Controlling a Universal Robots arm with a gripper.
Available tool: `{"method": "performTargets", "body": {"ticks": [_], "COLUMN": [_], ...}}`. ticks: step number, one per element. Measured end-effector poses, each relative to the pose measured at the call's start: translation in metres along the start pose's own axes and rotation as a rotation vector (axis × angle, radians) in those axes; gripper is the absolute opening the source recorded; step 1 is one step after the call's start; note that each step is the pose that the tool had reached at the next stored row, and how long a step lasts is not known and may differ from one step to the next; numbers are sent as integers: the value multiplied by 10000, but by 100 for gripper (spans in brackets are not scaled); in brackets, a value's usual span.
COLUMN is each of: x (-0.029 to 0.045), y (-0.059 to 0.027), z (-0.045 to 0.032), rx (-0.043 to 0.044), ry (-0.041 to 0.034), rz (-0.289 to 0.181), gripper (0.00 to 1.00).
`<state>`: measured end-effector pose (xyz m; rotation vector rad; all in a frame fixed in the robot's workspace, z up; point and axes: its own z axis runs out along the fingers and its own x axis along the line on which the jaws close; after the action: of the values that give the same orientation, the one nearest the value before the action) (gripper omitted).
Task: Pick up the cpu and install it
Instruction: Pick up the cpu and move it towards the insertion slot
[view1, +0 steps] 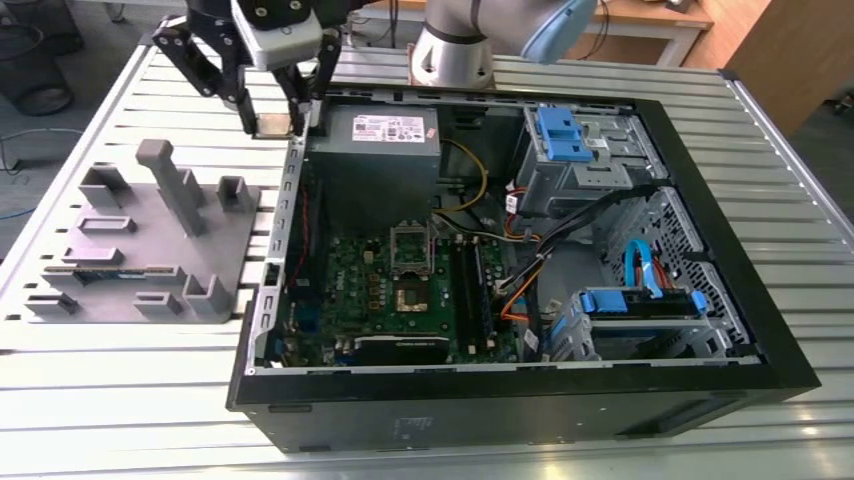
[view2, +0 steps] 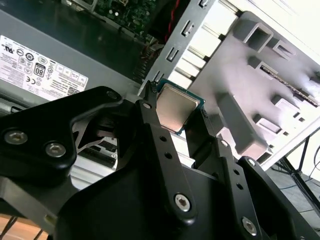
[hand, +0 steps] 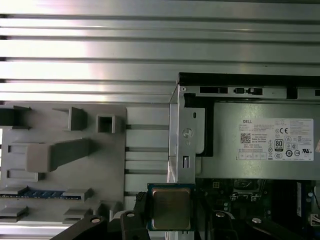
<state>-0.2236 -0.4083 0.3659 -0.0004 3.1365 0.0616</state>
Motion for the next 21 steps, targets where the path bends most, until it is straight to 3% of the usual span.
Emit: {"method": "performTargets", "body": {"ticks": [5,21], "x": [-163,-581], "y": [0,0], "z": [2,3], "rx": [-1,0], "ry": [2,4], "rz": [-1,0], "gripper": [47,47]}}
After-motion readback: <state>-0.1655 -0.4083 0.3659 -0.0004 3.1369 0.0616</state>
